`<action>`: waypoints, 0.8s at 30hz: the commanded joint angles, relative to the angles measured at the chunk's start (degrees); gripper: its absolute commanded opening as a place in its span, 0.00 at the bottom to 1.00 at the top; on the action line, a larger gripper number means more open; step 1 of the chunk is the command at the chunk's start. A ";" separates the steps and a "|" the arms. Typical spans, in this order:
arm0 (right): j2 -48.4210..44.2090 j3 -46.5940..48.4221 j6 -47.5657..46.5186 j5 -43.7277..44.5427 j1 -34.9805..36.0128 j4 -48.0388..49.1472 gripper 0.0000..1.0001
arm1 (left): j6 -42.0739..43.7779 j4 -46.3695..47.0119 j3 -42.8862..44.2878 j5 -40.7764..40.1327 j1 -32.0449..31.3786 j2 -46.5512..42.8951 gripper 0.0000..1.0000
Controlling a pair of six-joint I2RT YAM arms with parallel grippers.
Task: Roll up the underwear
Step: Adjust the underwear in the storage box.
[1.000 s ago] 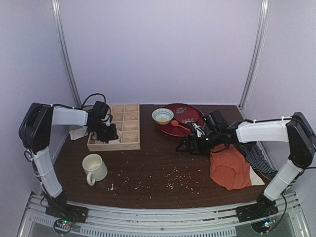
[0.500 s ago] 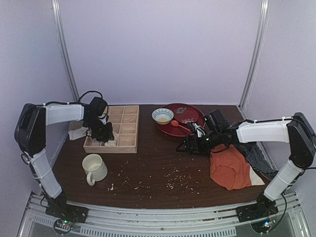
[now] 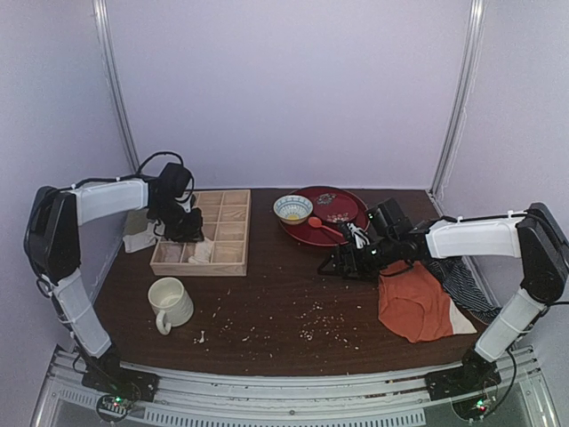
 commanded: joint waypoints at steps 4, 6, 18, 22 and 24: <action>-1.97 -0.96 0.41 -0.15 -0.37 -0.02 1.00 | 0.19 1.93 0.49 -0.42 0.35 4.46 0.21; -1.86 -1.00 0.47 -0.06 -0.34 -0.04 1.00 | 0.10 2.32 -0.32 -0.86 0.35 5.25 0.21; -1.63 -0.78 0.38 -0.23 -0.38 -0.14 1.00 | -0.69 4.81 -3.51 -2.14 0.26 12.03 0.21; -1.45 -0.80 0.42 -0.22 -0.38 -0.03 1.00 | -0.64 4.75 -3.50 -2.56 0.30 13.53 0.22; -1.27 -0.59 0.46 -0.32 -0.37 0.10 1.00 | -0.78 4.60 -3.37 -2.65 0.28 13.89 0.22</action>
